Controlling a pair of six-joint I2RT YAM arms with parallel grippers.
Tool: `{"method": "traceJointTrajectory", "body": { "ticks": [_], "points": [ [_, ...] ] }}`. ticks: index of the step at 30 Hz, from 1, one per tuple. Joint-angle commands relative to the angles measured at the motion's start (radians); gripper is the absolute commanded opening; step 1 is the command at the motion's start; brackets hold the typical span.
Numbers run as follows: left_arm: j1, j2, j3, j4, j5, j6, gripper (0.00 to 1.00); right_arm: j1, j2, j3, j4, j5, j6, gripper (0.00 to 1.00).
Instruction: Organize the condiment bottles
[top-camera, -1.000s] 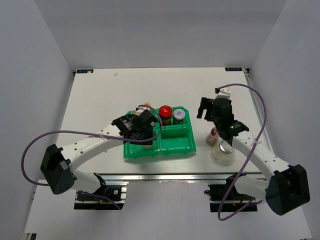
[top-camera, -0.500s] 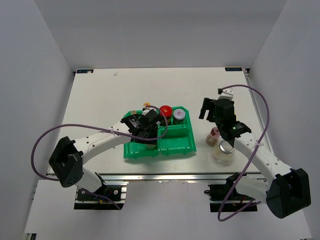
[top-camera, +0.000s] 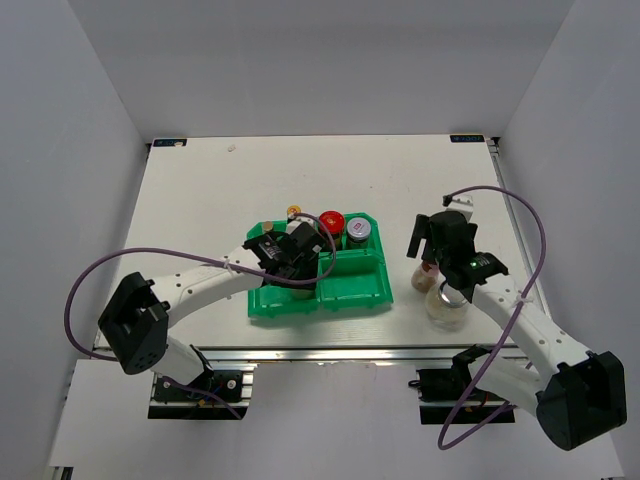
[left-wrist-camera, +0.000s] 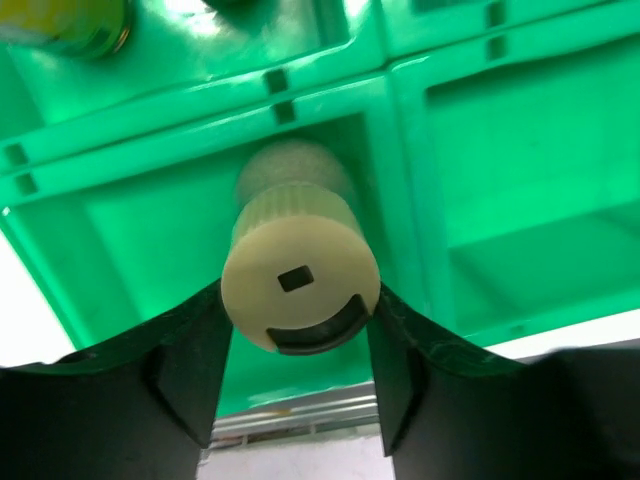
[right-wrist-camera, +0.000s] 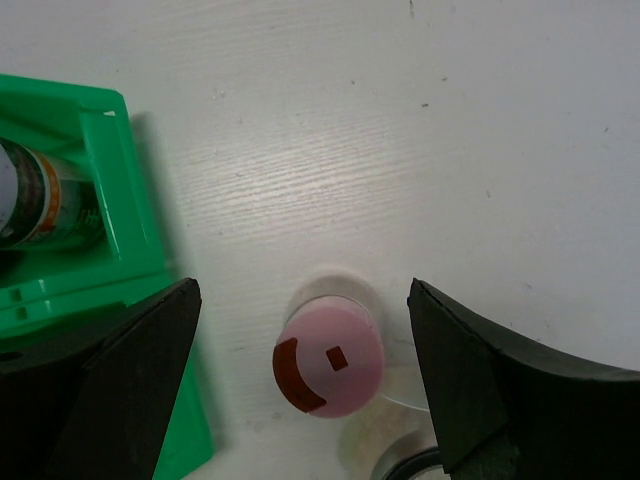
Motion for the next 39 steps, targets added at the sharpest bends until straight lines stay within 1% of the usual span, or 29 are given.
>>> {"method": "traceJointTrajectory", "body": {
  "ticks": [1, 3, 4, 8, 11, 12, 13, 17, 20, 21, 25, 28, 30, 31, 32, 33, 36, 37, 39],
  "points": [
    [-0.001, -0.038, -0.004, 0.086, -0.011, 0.006, 0.66, -0.003, -0.036, -0.009, -0.06, 0.023, 0.037, 0.89],
    [-0.001, -0.04, -0.01, 0.092, -0.01, 0.006, 0.69, -0.003, -0.05, -0.019, -0.067, 0.007, 0.039, 0.89],
    [-0.001, -0.047, -0.015, 0.095, -0.013, 0.006, 0.76, -0.005, -0.053, -0.024, -0.07, 0.003, 0.039, 0.89],
    [-0.001, -0.067, -0.013, 0.089, -0.04, 0.004, 0.77, -0.003, -0.064, -0.039, -0.067, -0.019, 0.034, 0.89],
    [-0.001, -0.096, -0.012, 0.085, -0.063, -0.002, 0.84, -0.003, -0.055, -0.039, -0.065, -0.034, 0.03, 0.89],
    [-0.001, -0.107, -0.012, 0.083, -0.068, -0.002, 0.89, -0.003, -0.053, -0.041, -0.064, -0.04, 0.037, 0.9],
    [-0.001, -0.117, -0.009, 0.076, -0.085, 0.003, 0.98, -0.005, -0.048, -0.041, -0.062, -0.045, 0.039, 0.89],
    [-0.001, -0.153, 0.039, 0.01, -0.181, -0.023, 0.98, -0.003, -0.038, -0.047, -0.067, -0.063, 0.05, 0.89],
    [0.002, -0.169, 0.075, -0.029, -0.238, -0.063, 0.98, -0.003, -0.018, -0.053, -0.08, -0.036, 0.068, 0.89],
    [0.002, -0.184, 0.08, -0.035, -0.285, -0.075, 0.98, -0.003, -0.013, -0.055, -0.082, -0.03, 0.073, 0.89],
    [0.04, -0.225, 0.096, -0.012, -0.355, -0.098, 0.98, -0.003, 0.014, -0.049, -0.09, -0.022, 0.082, 0.89],
    [0.104, -0.276, 0.076, 0.043, -0.398, -0.091, 0.98, -0.003, 0.027, -0.061, -0.058, -0.017, 0.091, 0.88],
    [0.191, -0.308, 0.036, 0.119, -0.378, -0.054, 0.98, -0.003, 0.031, -0.064, -0.041, -0.001, 0.097, 0.85],
    [0.227, -0.333, 0.028, 0.135, -0.329, -0.051, 0.98, -0.003, 0.04, -0.065, -0.036, 0.006, 0.099, 0.83],
    [0.286, -0.342, 0.022, 0.146, -0.312, -0.051, 0.98, -0.003, 0.045, -0.062, -0.033, 0.012, 0.099, 0.83],
    [0.305, -0.351, 0.014, 0.163, -0.306, -0.049, 0.98, -0.003, 0.053, -0.059, -0.033, 0.013, 0.1, 0.82],
    [0.327, -0.368, 0.011, 0.155, -0.373, -0.052, 0.98, -0.003, 0.071, -0.052, -0.037, 0.025, 0.114, 0.75],
    [0.333, -0.371, 0.011, 0.154, -0.411, -0.057, 0.98, -0.003, 0.079, -0.049, -0.041, 0.033, 0.117, 0.69],
    [0.339, -0.385, 0.01, 0.174, -0.43, -0.051, 0.98, -0.005, 0.083, -0.042, -0.044, 0.049, 0.125, 0.64]
  ]
}}
